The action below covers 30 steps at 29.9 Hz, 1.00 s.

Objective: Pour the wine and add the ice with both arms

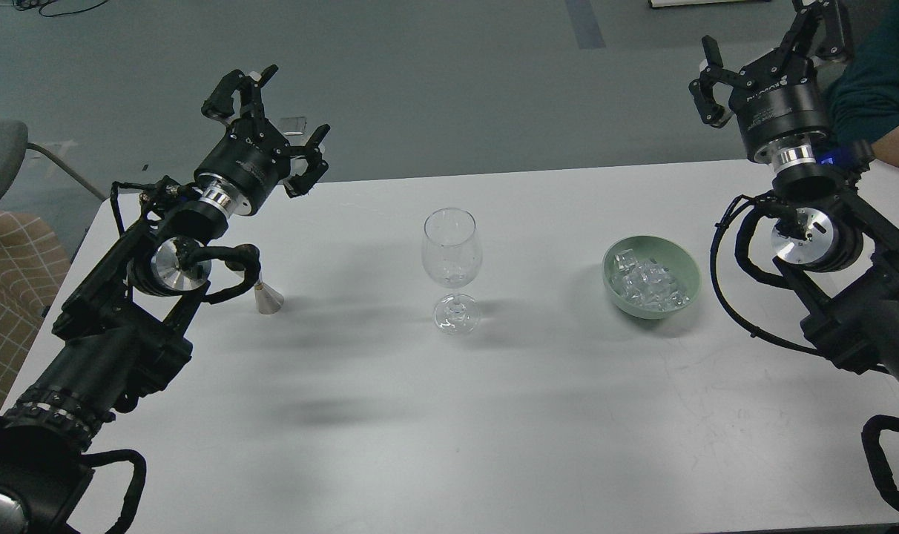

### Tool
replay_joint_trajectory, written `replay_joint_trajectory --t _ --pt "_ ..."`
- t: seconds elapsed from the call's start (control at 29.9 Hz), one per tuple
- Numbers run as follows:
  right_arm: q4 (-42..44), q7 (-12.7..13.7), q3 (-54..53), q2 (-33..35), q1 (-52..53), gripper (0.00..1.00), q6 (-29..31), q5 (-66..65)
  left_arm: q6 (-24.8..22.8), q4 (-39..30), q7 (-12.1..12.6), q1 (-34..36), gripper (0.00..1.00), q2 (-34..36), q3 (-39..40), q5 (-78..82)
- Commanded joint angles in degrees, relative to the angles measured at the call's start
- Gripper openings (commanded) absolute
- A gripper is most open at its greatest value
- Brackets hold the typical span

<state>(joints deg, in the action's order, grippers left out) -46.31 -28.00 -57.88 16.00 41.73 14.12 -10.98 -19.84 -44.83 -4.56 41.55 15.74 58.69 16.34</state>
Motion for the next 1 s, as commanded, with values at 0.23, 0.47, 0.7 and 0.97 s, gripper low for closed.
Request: replay_joint_trajectory --t 0.23,0.47,0.7,0.97 --pt "-0.6 0.0 2.7 1.3 0.5 1.00 -0.2 -0.1 0.1 0.0 -1.6 2.4 0.98 3.1 0.2 0.1" --pt "-0.2 0.0 2.5 1.4 0.6 1.00 -0.4 -0.1 1.0 2.5 -5.8 4.2 0.98 3.2 0.0 0.1" --pt "2.1 0.4 3.0 1.4 2.0 1.00 -0.2 -0.2 1.1 2.6 -6.2 4.4 0.98 2.6 0.1 0.0" --pt "1.9 3.6 3.3 1.3 2.0 1.00 0.2 -0.1 -0.2 2.3 -8.7 3.9 0.98 1.8 0.2 -0.1"
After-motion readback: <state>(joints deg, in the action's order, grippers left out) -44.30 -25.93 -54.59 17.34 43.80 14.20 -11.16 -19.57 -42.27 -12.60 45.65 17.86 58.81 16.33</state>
